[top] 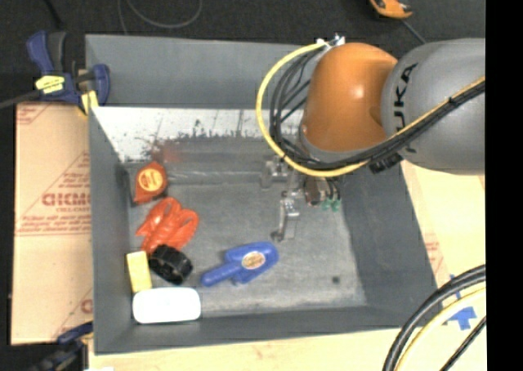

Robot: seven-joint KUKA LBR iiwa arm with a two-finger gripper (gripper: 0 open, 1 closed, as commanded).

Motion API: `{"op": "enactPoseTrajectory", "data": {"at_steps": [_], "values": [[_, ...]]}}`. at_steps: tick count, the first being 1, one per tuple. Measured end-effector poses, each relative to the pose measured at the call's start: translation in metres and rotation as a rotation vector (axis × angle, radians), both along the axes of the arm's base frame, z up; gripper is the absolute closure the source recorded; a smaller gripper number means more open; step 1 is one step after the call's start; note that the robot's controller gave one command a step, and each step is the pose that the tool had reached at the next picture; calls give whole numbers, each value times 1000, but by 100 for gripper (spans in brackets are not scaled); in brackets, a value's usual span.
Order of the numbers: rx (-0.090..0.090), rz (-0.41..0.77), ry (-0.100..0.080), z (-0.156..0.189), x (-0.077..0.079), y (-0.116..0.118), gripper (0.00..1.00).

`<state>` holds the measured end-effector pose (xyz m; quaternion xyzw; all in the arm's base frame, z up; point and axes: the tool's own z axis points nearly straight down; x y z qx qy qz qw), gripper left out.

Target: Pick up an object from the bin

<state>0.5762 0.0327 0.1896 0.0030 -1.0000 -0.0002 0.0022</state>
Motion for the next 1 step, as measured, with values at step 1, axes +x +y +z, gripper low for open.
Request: {"op": "enactPoseTrajectory", "data": {"at_steps": [1], "values": [[1, -1, -8, 5, 1, 0, 0]]}}
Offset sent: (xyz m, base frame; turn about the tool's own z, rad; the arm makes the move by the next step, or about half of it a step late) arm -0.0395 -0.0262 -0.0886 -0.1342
